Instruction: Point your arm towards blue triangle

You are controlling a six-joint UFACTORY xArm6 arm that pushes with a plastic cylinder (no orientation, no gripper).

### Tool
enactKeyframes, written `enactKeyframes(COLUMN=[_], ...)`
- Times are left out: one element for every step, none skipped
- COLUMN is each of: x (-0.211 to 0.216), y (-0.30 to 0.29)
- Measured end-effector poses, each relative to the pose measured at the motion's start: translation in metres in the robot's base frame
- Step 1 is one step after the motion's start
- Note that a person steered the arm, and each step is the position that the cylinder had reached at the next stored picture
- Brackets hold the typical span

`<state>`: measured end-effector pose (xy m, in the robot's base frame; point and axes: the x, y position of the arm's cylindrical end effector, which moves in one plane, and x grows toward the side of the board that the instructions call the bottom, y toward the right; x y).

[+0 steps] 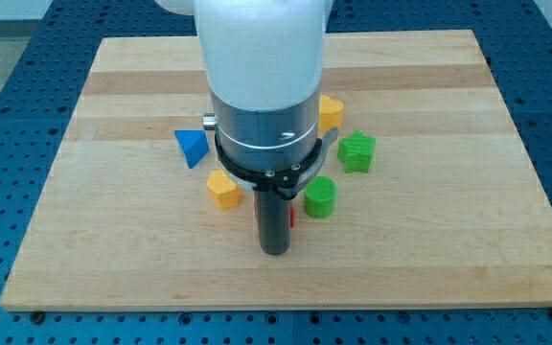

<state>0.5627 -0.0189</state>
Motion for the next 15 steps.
enactKeyframes(x=[-0.011, -0.015, -0.015, 0.004, 0.007, 0.007, 0.002, -0.06, -0.152, -0.189, -0.211, -0.211, -0.206, -0.185, -0.158], y=[0.0, 0.0, 0.0, -0.014, -0.058, -0.101, -0.13, -0.153, -0.156, -0.156, -0.149, -0.125, -0.124, -0.125, -0.118])
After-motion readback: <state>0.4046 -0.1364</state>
